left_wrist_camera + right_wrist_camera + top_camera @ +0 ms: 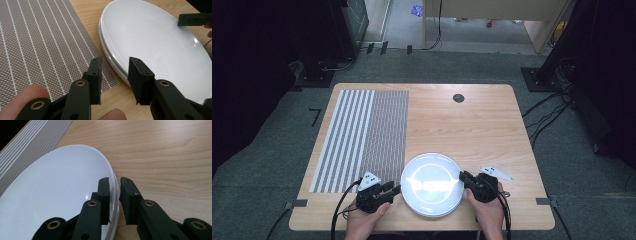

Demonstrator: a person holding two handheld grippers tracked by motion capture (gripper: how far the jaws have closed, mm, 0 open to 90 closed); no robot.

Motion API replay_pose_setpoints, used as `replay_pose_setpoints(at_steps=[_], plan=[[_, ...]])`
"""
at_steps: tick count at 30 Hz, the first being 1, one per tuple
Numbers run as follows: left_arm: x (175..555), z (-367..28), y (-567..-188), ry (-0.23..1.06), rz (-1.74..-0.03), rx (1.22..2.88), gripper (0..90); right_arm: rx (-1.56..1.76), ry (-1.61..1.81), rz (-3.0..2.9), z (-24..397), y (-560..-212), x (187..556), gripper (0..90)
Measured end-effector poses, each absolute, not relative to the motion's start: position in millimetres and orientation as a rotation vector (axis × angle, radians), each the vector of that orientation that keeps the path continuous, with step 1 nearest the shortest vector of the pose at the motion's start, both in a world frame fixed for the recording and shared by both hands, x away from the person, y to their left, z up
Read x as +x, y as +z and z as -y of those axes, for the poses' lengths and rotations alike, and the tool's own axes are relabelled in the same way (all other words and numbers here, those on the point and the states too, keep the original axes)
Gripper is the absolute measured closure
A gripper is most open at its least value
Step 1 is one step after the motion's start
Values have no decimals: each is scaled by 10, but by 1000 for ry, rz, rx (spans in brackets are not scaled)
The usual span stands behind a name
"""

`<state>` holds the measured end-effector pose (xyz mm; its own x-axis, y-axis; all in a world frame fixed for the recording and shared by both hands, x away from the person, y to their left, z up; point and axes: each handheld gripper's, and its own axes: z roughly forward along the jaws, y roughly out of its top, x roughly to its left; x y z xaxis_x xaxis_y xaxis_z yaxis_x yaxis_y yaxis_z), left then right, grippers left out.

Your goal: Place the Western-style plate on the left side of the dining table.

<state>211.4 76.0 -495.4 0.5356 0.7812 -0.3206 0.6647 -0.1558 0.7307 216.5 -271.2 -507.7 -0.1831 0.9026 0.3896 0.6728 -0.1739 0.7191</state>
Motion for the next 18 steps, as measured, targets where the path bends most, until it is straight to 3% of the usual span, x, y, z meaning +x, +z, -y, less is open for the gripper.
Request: replay_pose_setpoints(at_steps=[18], plan=[[2101,-706,-4985,128,-1147,1880,635,1887,1327,-1734,2839,-5065,2154,797]])
